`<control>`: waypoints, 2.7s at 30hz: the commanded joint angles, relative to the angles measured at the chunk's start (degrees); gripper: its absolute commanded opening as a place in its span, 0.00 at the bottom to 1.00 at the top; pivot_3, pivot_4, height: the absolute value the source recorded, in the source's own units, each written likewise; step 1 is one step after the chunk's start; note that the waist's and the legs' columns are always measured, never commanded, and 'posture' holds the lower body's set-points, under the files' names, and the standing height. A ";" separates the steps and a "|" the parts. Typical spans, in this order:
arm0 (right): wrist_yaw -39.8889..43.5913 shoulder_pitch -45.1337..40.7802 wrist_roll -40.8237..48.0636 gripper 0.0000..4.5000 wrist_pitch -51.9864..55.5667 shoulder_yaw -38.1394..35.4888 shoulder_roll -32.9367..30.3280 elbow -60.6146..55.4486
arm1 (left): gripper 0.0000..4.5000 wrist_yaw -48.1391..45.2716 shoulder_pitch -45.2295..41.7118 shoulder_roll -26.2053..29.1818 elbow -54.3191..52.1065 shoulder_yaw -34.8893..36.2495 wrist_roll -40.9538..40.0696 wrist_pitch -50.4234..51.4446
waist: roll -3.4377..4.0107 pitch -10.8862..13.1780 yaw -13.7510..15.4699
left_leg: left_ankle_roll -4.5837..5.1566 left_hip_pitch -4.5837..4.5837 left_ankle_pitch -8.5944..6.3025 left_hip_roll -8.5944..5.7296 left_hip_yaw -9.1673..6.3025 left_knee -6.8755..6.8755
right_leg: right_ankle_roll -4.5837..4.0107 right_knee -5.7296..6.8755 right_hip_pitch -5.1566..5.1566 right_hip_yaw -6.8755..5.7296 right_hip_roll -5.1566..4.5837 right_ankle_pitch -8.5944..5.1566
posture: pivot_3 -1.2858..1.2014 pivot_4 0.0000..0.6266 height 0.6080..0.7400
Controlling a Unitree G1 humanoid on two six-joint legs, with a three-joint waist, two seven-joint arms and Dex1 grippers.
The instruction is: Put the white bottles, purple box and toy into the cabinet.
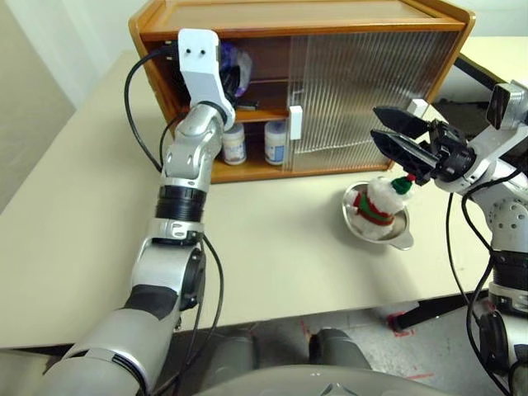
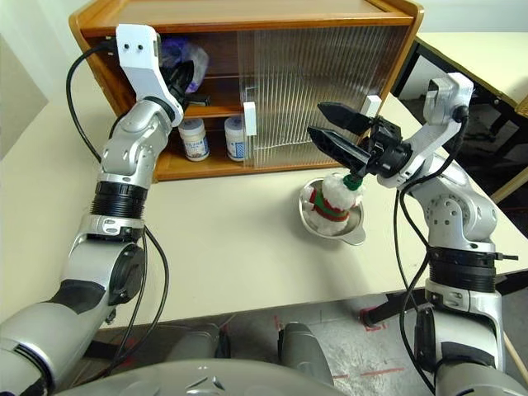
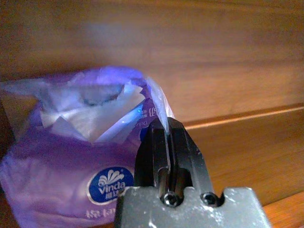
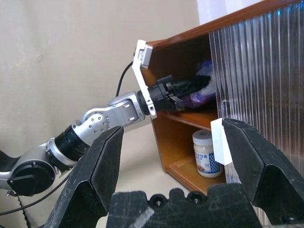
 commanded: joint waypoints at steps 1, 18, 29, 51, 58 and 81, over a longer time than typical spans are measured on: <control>-0.48 0.45 0.59 1.00 -0.45 -0.40 0.02 -1.44 | 0.10 0.90 -1.98 -0.77 3.08 -0.66 1.57 -1.31 | -0.03 0.02 0.04 | 0.00 -0.02 0.00 0.00 0.00 0.00 | 0.00 0.00 -0.02 0.00 0.00 0.00 | 0.51 0.00 1.00; -0.46 -0.23 0.45 1.00 -0.11 0.11 -0.02 -0.52 | 1.00 -5.71 -0.31 -1.31 -3.32 1.73 -2.78 -8.00 | -0.09 0.05 0.11 | -0.01 -0.04 0.00 0.00 0.00 0.00 | 0.00 -0.01 -0.03 0.00 0.00 0.01 | 0.52 0.00 1.00; -0.18 -0.29 0.36 1.00 -0.27 0.09 0.04 -0.23 | 1.00 -17.20 12.84 6.02 -24.20 -2.41 -5.55 2.37 | -0.07 0.04 -0.01 | 0.00 0.00 0.00 0.02 0.02 0.00 | -0.02 0.07 -0.02 0.03 0.02 0.00 | 0.52 0.00 1.00; 0.53 -1.09 -0.29 1.00 -1.22 0.23 0.34 0.51 | 0.00 -10.06 11.18 4.47 -15.78 -2.33 -1.90 6.07 | -0.08 0.05 0.25 | 0.03 0.09 0.02 0.01 0.01 0.02 | -0.04 0.06 0.07 0.02 -0.01 0.05 | 0.52 0.00 1.00; 0.27 -0.89 -0.08 1.00 -1.18 -0.05 0.19 0.08 | 0.00 -6.06 7.87 2.24 -9.66 -0.87 -1.65 5.91 | -0.08 0.04 0.15 | 0.03 0.08 0.02 0.00 0.01 0.02 | -0.02 0.01 0.07 0.02 0.00 0.05 | 0.52 0.00 1.00; -0.59 0.12 0.11 1.00 -1.02 -0.55 0.03 -0.93 | 0.00 -6.35 4.88 -1.97 -6.06 -1.05 -2.52 1.00 | -0.09 0.05 -0.01 | 0.03 0.04 0.02 -0.03 0.03 0.03 | 0.02 -0.05 0.07 0.03 0.01 0.11 | 0.51 0.00 1.00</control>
